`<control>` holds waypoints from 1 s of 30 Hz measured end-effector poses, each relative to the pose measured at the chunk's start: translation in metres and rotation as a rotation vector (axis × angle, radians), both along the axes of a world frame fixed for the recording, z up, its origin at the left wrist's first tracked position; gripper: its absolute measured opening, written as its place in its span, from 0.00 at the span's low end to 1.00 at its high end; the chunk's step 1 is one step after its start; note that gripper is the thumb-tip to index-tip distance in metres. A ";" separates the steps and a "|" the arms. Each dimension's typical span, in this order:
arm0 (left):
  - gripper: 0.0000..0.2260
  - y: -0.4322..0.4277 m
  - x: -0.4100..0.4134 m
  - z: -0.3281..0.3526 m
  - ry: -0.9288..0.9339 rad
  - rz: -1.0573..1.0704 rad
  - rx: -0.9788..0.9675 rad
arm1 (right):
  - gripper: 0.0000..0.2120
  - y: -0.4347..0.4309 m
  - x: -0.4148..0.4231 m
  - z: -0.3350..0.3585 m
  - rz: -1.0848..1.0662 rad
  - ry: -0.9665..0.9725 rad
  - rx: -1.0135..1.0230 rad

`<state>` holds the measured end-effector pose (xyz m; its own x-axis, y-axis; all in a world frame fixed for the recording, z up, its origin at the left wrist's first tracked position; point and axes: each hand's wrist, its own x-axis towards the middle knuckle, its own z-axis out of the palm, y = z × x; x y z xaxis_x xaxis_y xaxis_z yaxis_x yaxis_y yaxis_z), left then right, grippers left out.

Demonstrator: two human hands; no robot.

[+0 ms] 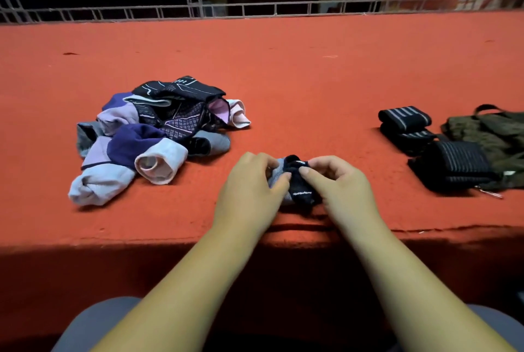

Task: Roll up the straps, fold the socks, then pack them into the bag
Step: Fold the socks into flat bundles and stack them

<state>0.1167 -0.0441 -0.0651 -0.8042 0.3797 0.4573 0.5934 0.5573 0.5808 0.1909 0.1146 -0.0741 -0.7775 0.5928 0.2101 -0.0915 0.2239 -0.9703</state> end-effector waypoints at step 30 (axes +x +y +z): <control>0.09 -0.023 -0.060 0.025 -0.665 0.069 0.801 | 0.04 0.045 0.000 -0.003 -0.254 0.042 -0.135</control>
